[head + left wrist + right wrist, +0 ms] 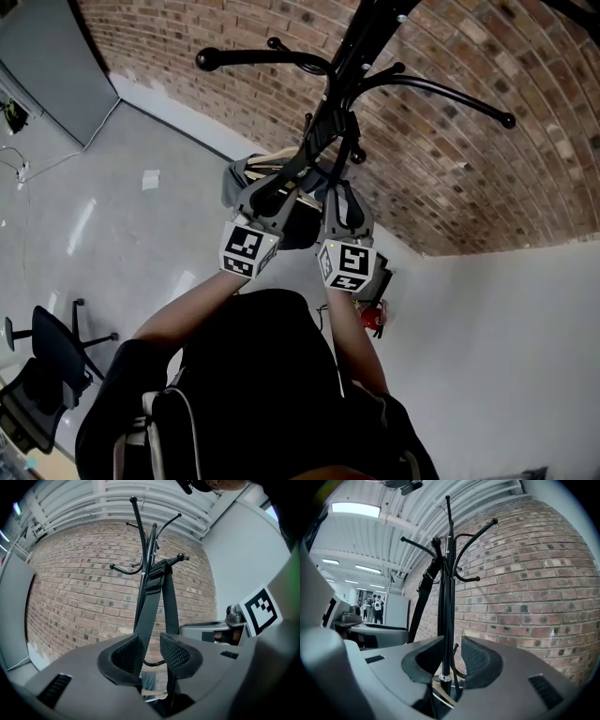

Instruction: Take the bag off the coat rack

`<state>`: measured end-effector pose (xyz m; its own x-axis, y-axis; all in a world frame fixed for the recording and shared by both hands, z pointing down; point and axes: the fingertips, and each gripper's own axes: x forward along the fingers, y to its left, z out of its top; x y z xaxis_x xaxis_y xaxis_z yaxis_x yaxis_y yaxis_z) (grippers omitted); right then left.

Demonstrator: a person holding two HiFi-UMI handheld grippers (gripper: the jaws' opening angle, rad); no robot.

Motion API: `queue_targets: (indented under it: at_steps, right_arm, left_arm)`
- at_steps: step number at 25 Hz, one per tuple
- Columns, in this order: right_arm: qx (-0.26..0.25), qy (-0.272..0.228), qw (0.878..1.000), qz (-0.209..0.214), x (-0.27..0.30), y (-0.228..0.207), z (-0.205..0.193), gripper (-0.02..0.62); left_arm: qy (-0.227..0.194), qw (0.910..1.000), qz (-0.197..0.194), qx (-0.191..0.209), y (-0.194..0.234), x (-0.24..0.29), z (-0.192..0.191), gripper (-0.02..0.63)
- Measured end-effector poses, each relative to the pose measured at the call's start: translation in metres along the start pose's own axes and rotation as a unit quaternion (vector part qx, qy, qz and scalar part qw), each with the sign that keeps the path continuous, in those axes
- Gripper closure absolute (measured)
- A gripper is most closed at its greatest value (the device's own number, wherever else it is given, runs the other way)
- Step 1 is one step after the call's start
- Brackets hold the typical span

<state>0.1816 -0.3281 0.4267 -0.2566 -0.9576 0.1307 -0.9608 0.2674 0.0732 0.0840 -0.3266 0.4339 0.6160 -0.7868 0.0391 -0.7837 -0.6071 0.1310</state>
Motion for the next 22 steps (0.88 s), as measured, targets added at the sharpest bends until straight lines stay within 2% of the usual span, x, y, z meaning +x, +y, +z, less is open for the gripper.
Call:
queue_targets:
  at_steps: [6, 13, 15, 17, 22]
  right_arm:
    - [-0.020, -0.005, 1.000, -0.015, 0.022, -0.005, -0.006, 0.500]
    - [-0.022, 0.015, 0.999, -0.028, 0.044, -0.010, -0.022, 0.500]
    - [-0.016, 0.013, 0.999, -0.031, 0.045, -0.014, -0.024, 0.555]
    - [-0.009, 0.011, 1.000, -0.021, 0.047, -0.013, -0.024, 0.565]
    - [0.002, 0.010, 1.000, 0.003, 0.047, -0.006, -0.025, 0.575]
  left_arm:
    - [0.021, 0.9988, 0.028, -0.033, 0.014, 0.012, -0.019, 0.471]
    - [0.026, 0.9989, 0.036, -0.011, 0.016, 0.027, -0.023, 0.471]
    - [0.025, 0.9990, 0.037, -0.011, 0.015, 0.030, -0.023, 0.472]
    - [0.021, 0.9987, 0.044, -0.015, 0.018, 0.033, -0.022, 0.474]
    - [0.012, 0.9985, 0.051, -0.016, 0.025, 0.034, -0.015, 0.578]
